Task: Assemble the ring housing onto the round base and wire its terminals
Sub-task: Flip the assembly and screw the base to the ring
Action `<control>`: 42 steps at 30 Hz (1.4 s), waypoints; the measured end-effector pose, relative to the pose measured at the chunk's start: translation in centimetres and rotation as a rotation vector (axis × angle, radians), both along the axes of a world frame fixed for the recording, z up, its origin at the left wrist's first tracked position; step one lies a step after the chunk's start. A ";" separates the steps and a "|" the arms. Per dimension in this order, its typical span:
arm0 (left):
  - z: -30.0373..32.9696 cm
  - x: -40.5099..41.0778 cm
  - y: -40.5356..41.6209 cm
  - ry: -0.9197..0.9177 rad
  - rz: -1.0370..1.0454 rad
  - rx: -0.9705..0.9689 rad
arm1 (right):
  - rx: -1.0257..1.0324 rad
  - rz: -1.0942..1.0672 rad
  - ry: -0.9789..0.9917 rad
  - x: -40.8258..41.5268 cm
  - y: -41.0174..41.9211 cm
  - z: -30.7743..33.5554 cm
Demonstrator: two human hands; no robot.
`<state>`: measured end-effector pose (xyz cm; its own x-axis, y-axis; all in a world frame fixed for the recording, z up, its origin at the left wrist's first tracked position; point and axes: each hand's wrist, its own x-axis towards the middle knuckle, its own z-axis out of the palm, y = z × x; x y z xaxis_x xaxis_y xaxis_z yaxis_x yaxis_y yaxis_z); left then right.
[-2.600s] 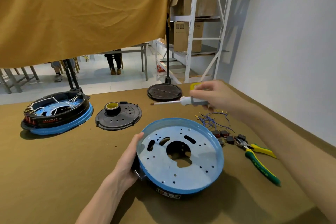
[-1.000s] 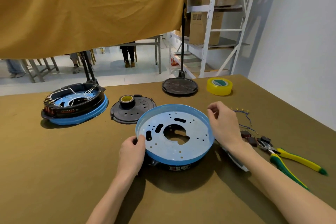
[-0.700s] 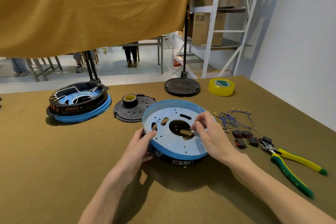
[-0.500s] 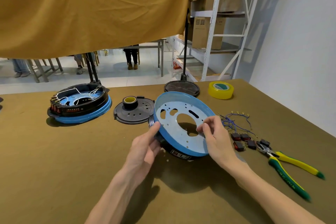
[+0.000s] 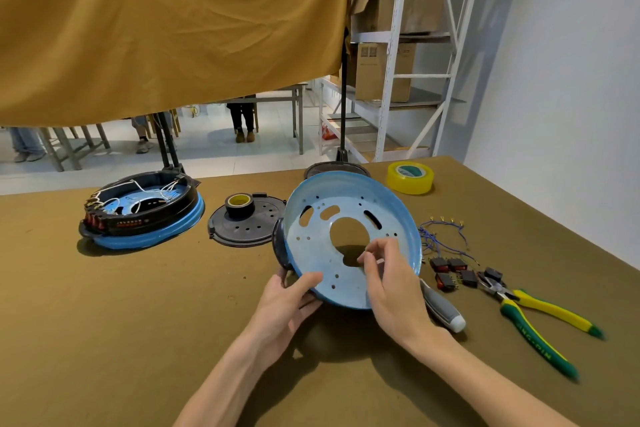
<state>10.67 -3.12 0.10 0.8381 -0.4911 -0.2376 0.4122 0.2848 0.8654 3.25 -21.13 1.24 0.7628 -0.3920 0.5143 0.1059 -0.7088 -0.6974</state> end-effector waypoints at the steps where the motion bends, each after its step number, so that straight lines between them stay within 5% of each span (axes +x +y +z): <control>1: 0.0 0.3 0.3 -0.035 -0.016 -0.004 | -0.026 0.027 -0.015 -0.3 -0.1 -0.1; 12: 0.8 1.3 1.5 -0.189 -0.045 -0.043 | -0.558 0.052 -0.037 1.4 2.2 0.7; 20: 0.3 1.4 1.5 0.004 -0.073 -0.163 | -0.502 0.007 -0.071 1.3 2.6 0.1; 42: 0.9 -0.5 0.4 -0.180 0.005 -0.048 | -0.420 0.009 -0.170 0.3 2.1 -1.3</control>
